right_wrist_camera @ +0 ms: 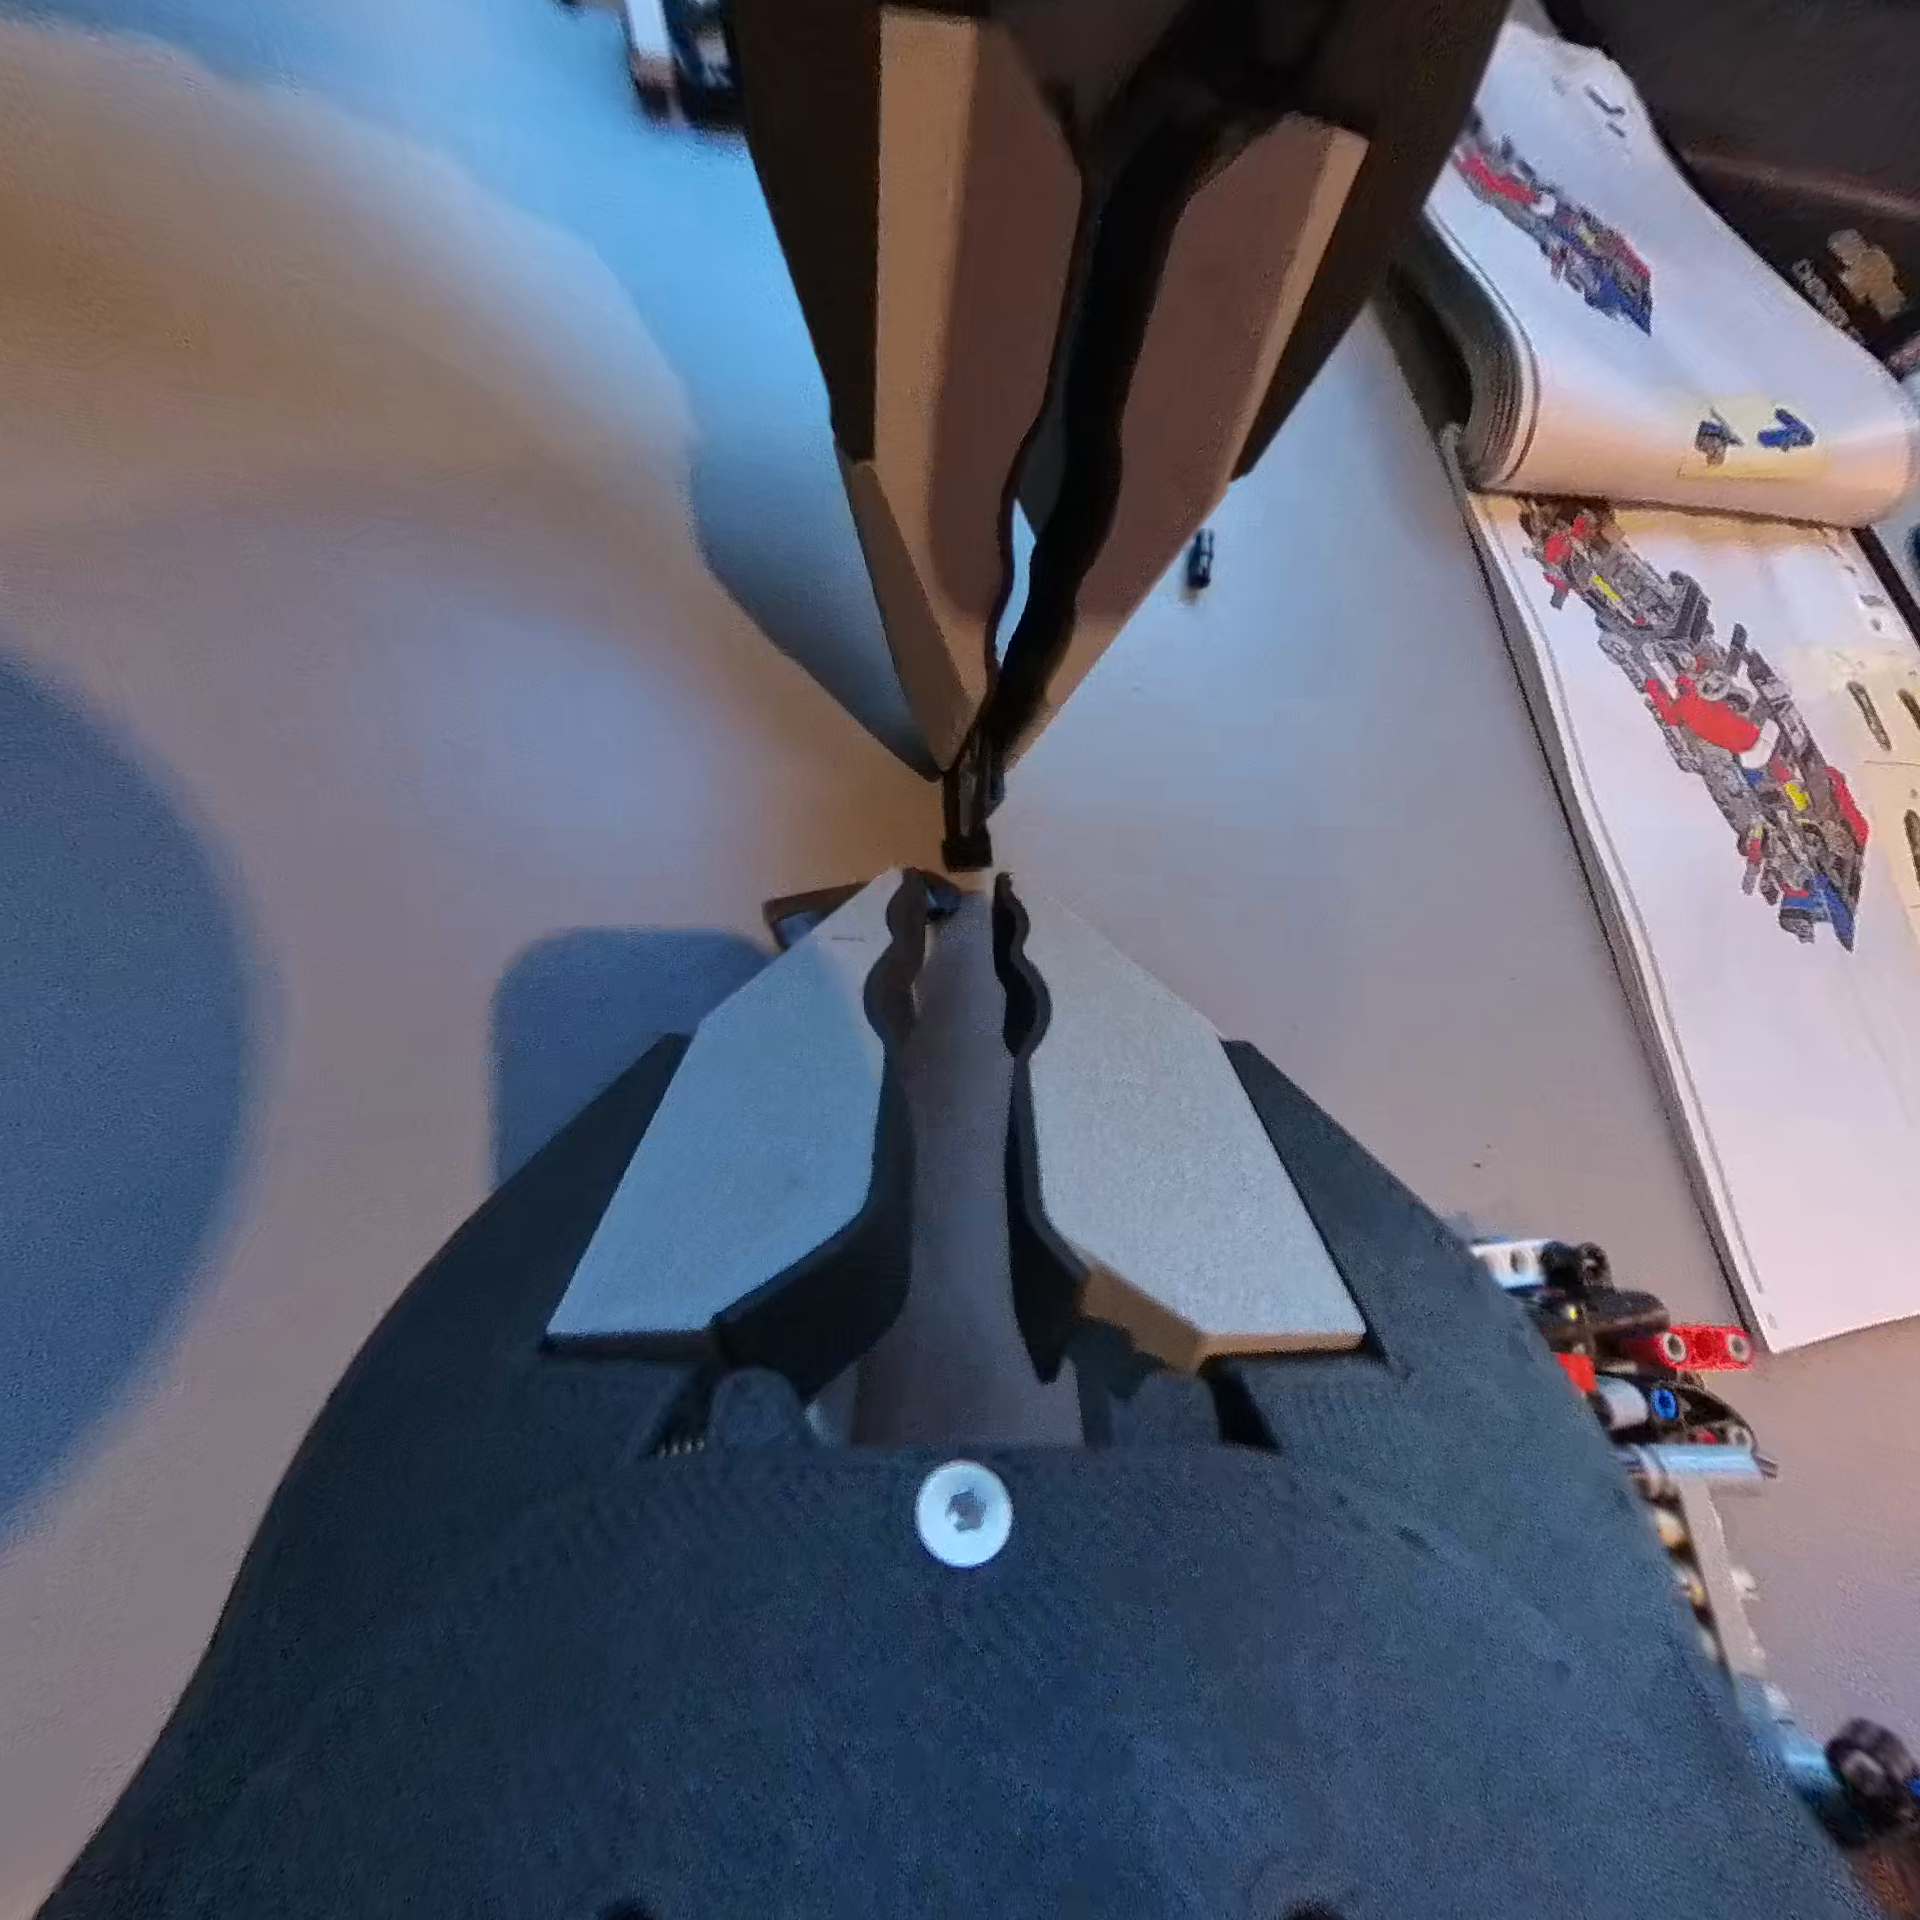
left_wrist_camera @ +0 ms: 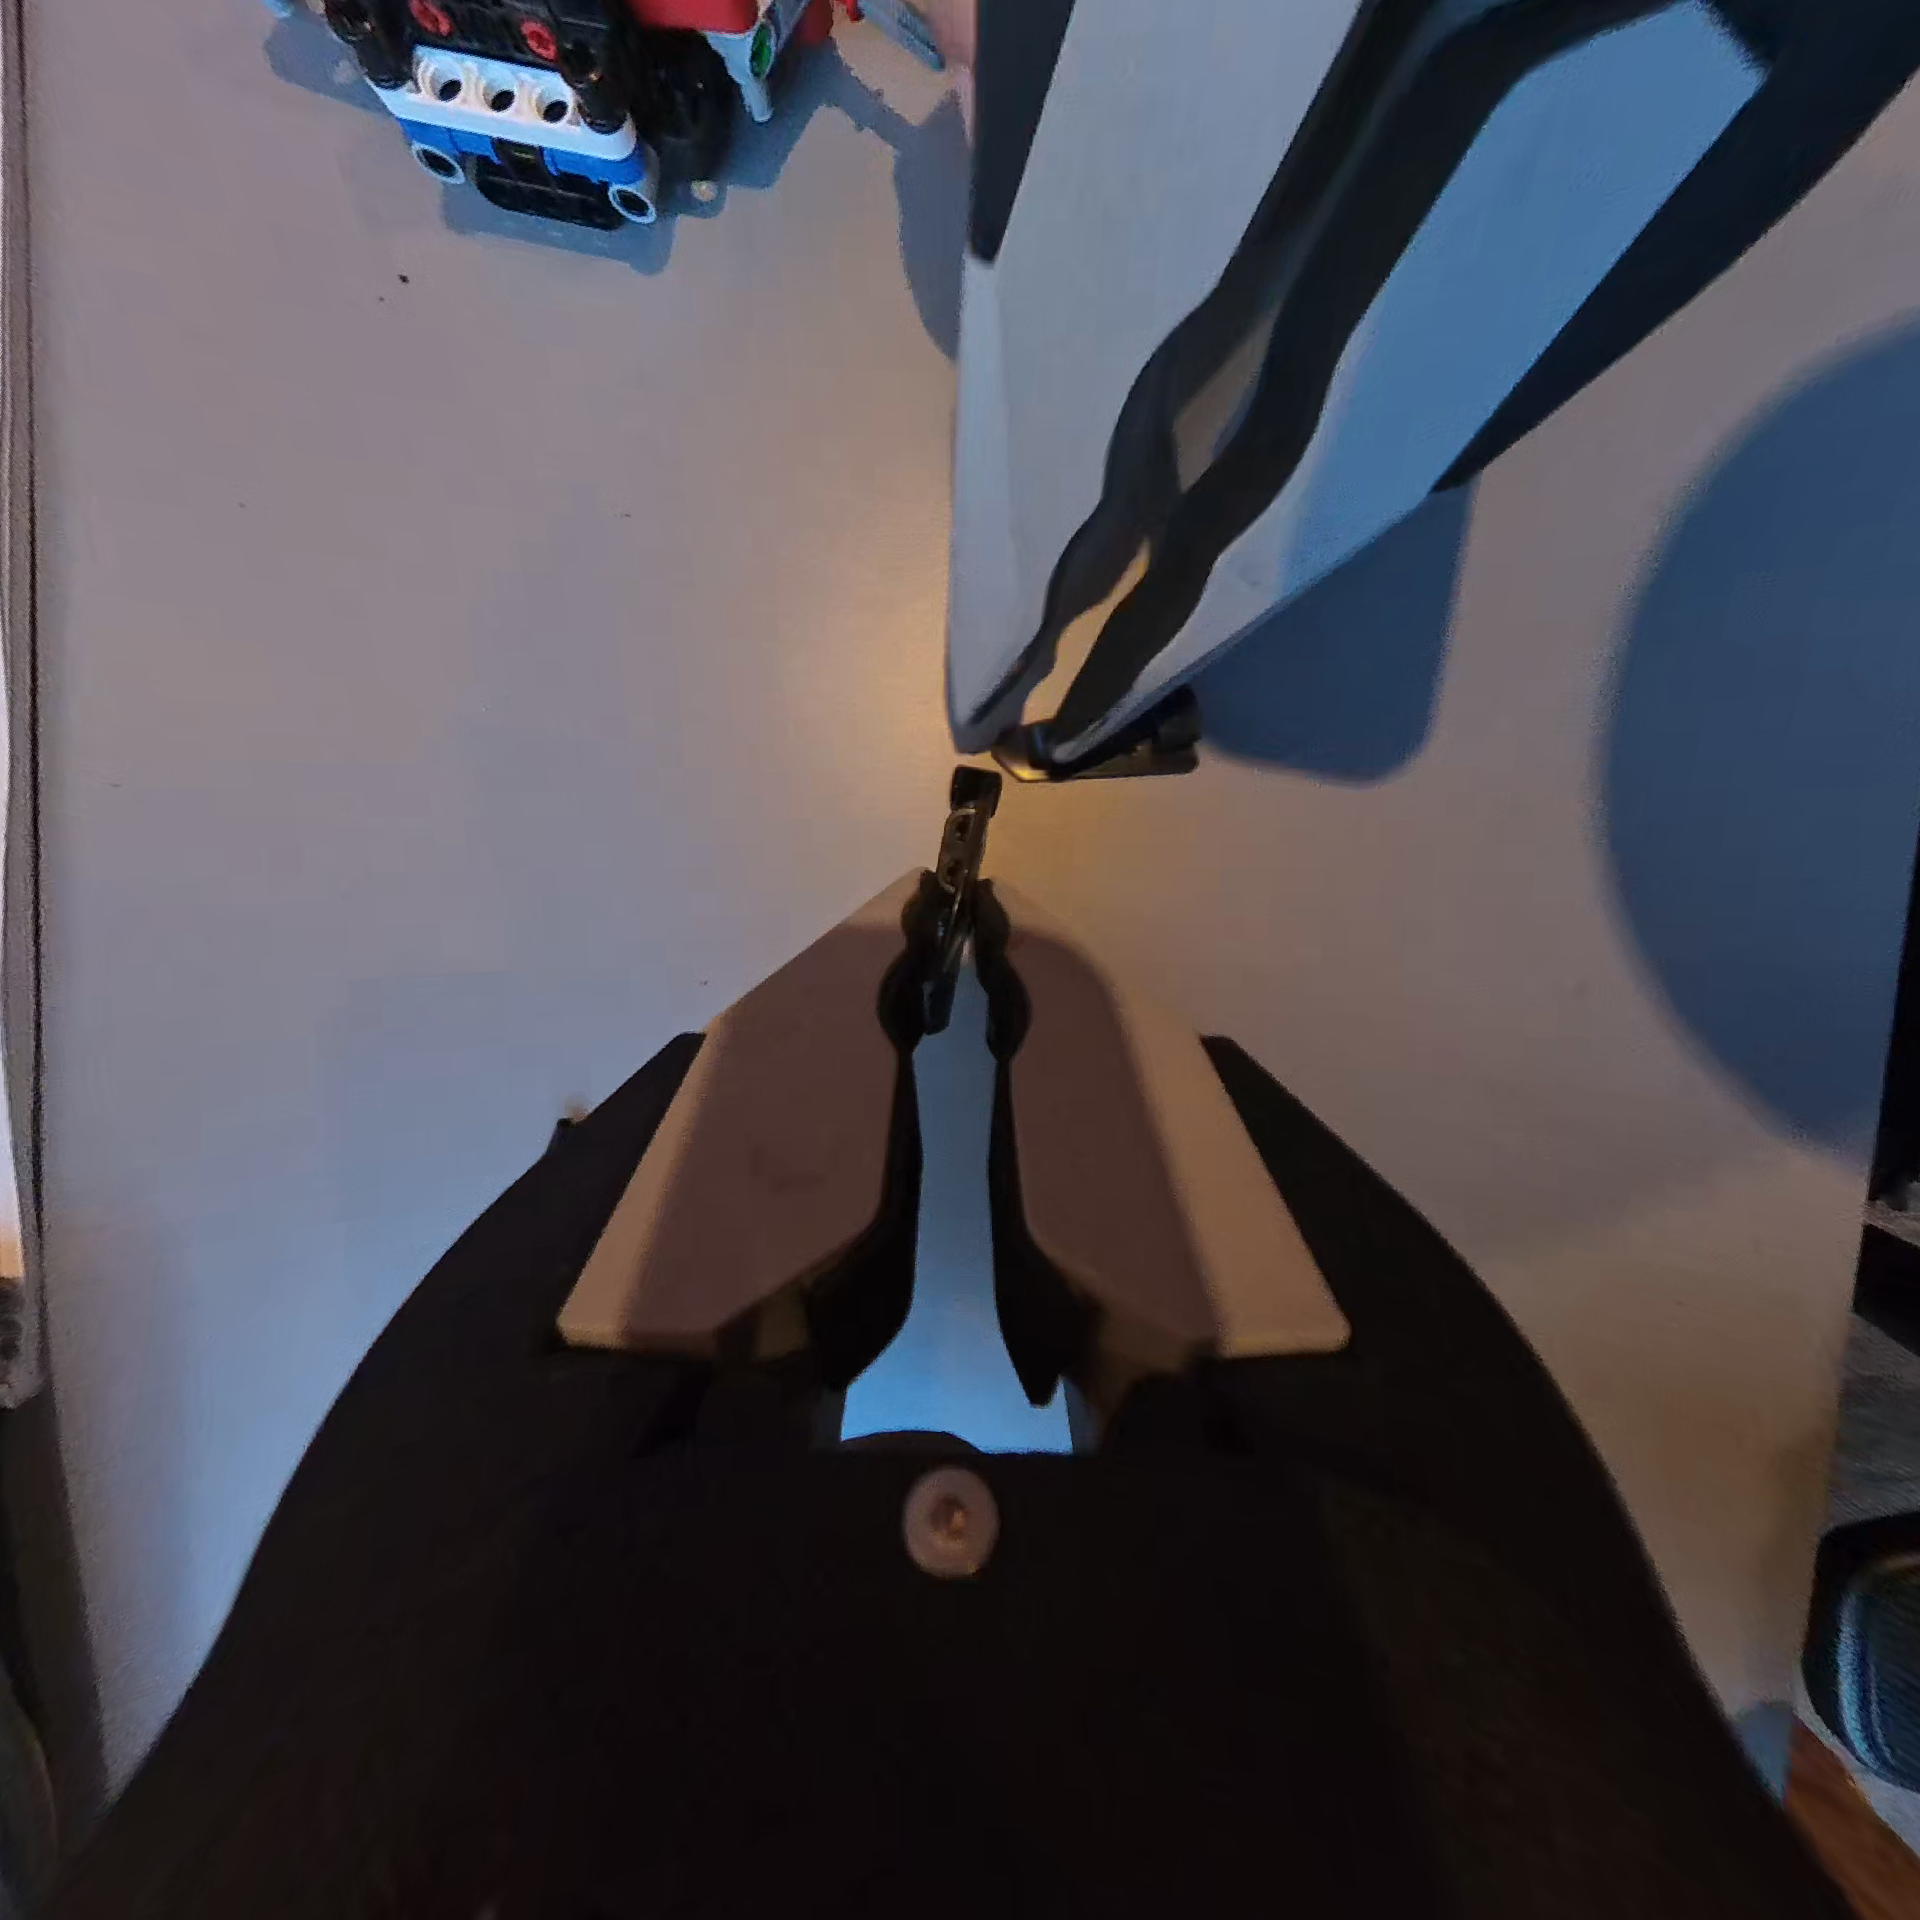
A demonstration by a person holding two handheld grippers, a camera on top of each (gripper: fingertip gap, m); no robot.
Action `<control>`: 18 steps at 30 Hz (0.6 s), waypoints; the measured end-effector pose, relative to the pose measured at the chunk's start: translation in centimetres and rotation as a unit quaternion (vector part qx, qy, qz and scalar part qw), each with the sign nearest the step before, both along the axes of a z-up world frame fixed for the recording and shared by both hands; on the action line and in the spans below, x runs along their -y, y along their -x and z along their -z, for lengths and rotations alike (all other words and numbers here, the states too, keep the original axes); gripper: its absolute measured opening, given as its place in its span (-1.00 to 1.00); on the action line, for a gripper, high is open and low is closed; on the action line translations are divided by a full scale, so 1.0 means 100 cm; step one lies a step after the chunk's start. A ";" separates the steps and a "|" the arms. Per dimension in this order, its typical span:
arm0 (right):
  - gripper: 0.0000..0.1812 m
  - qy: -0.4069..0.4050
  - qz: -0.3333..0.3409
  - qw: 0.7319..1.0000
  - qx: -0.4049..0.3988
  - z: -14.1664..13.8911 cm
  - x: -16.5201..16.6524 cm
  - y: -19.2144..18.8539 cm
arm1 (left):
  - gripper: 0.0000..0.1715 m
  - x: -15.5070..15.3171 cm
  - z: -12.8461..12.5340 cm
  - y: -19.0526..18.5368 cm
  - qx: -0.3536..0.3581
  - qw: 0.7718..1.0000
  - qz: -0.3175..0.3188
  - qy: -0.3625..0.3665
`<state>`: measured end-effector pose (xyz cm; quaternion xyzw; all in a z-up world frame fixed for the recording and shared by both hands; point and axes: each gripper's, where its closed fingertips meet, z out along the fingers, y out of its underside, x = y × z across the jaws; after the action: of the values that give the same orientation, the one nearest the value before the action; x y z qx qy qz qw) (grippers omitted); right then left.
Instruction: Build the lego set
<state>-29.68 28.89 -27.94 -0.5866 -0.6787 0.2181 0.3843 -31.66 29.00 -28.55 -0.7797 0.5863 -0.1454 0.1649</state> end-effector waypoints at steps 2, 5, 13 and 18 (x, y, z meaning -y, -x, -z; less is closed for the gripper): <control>-0.88 0.005 0.007 1.000 0.001 0.000 -0.005 0.004 | -0.98 0.000 -0.002 -0.001 0.018 1.000 0.000 0.019; -0.85 0.026 -0.003 1.000 -0.006 -0.002 -0.004 0.006 | -0.98 -0.002 -0.016 -0.007 0.072 0.997 -0.006 0.042; -0.95 0.022 -0.015 0.999 -0.024 -0.009 -0.001 0.008 | -0.98 0.006 -0.023 -0.008 0.086 0.995 0.010 0.049; -0.95 0.031 -0.028 0.998 -0.036 -0.013 0.003 0.007 | -0.98 0.008 -0.023 -0.007 0.087 0.995 0.012 0.040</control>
<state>-30.42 28.58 -26.59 -0.5709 -0.6737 0.2705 0.3834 -30.93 28.23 -26.25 -0.7628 0.5731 -0.2381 0.1816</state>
